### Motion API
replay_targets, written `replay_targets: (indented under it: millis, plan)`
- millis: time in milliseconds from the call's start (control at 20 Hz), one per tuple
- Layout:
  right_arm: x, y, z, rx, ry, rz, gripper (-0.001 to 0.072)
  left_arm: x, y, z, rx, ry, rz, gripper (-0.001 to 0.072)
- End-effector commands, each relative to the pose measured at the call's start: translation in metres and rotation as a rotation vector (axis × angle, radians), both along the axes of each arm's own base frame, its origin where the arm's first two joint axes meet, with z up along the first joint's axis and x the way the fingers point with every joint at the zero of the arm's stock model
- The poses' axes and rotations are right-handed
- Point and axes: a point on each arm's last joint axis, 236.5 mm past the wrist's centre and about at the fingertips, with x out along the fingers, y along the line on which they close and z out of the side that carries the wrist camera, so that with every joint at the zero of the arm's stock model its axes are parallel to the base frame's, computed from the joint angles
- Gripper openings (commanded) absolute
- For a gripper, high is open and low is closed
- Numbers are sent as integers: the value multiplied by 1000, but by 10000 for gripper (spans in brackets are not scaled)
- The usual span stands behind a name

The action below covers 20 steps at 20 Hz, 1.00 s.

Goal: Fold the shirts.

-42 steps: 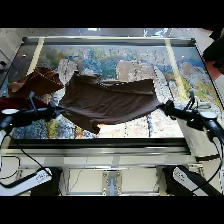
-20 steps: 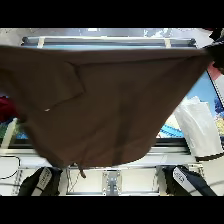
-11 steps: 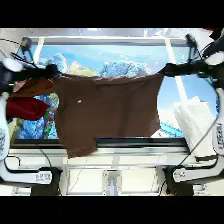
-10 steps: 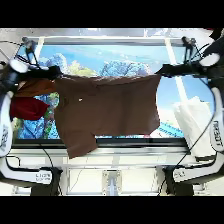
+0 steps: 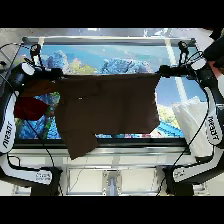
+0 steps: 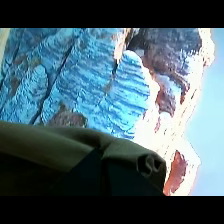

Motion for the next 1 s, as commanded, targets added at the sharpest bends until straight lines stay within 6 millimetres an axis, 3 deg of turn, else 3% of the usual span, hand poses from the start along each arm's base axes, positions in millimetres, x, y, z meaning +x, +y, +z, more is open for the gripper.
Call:
replay_targets:
  millis: [0, 200, 450, 550, 700, 750, 800, 850, 950]
  plan:
    - [-36, -4, -11, -60, 122, 75, 11, -41, 9, -16, 100, 157, -63, 8]
    - [-66, 18, -65, -41, 252, 114, 11, -70, 5, -62, 88, 277, -73, 8]
    - [-89, 39, -130, -46, 348, 129, 11, -85, 11, -99, 108, 334, -67, 7]
    - [-94, 40, -145, -36, 389, 129, 12, -88, 10, -115, 104, 369, -70, 8]
    - [-94, 41, -147, -25, 402, 119, 15, -91, 9, -125, 93, 397, -61, 12]
    - [-95, 43, -141, -16, 405, 126, 40, -90, 8, -123, 90, 396, -61, 150]
    - [-97, 48, -131, -4, 412, 149, 122, -91, 4, -119, 69, 395, -59, 474]
    - [-100, 51, -116, 4, 417, 178, 202, -94, -1, -110, 29, 395, -53, 658]
    - [-111, 53, -74, -2, 419, 248, 206, -105, -11, -79, -32, 385, -58, 641]
